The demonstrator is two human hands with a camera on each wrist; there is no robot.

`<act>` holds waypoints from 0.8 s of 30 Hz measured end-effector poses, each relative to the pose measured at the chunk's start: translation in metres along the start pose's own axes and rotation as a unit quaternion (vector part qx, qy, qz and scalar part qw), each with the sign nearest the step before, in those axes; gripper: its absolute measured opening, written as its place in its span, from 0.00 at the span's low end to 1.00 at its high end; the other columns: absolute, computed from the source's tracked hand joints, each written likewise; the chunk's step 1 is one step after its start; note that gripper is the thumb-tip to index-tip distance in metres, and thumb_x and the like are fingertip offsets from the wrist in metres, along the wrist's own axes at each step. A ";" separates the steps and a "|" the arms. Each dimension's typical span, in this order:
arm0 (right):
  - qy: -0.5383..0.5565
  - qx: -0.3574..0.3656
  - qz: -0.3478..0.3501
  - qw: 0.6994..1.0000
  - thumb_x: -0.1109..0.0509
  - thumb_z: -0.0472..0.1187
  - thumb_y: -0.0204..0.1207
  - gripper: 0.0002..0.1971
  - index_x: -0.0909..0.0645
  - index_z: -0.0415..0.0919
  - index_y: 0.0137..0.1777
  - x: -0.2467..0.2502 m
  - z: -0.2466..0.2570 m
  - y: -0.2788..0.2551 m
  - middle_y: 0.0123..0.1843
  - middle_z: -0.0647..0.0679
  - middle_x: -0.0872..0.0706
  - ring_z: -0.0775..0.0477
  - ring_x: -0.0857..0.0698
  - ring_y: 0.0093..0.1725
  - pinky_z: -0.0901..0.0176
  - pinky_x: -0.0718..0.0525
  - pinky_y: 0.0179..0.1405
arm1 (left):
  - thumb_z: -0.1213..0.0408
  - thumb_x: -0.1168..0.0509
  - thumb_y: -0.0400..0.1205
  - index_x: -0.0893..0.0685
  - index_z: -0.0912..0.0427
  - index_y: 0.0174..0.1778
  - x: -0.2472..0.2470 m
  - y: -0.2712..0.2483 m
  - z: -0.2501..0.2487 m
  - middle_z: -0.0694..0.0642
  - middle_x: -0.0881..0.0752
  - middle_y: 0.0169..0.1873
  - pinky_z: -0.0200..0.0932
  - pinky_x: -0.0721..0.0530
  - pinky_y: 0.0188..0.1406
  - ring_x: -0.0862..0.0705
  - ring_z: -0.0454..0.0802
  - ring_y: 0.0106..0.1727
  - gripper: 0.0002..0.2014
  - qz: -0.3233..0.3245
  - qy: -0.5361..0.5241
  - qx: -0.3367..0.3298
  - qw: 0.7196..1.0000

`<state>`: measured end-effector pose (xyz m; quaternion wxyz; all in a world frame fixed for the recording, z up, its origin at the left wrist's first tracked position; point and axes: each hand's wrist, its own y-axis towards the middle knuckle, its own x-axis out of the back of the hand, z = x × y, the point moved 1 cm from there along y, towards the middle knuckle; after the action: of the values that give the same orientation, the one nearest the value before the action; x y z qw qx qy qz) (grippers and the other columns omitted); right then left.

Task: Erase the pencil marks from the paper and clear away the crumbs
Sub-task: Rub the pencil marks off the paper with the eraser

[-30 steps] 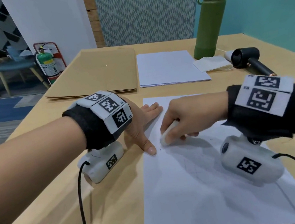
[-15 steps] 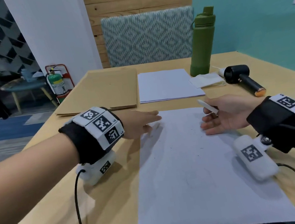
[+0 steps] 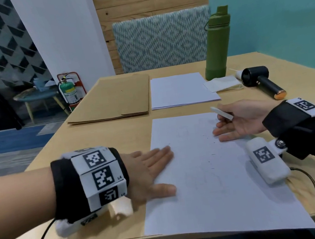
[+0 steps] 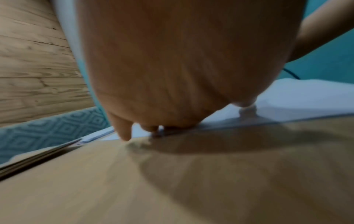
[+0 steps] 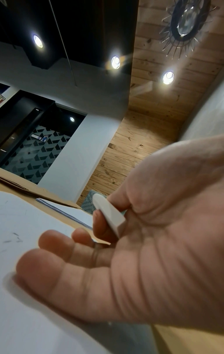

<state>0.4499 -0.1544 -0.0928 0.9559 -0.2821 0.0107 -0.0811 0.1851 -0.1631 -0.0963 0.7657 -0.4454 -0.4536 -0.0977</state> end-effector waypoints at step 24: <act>-0.002 -0.008 0.003 1.000 0.44 0.52 0.84 0.21 0.29 0.37 0.36 -0.001 0.000 -0.001 0.36 0.41 0.24 0.42 0.16 0.41 0.47 0.10 0.32 | 0.31 0.78 0.63 0.76 0.44 0.74 0.002 -0.015 0.008 0.43 0.74 0.76 0.47 0.67 0.80 0.68 0.40 0.80 0.43 -0.056 0.054 -0.052 0.996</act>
<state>0.4489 -0.1548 -0.0924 0.9537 -0.2904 0.0098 -0.0778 0.1731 -0.1655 -0.0848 0.7584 -0.4523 -0.4303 -0.1875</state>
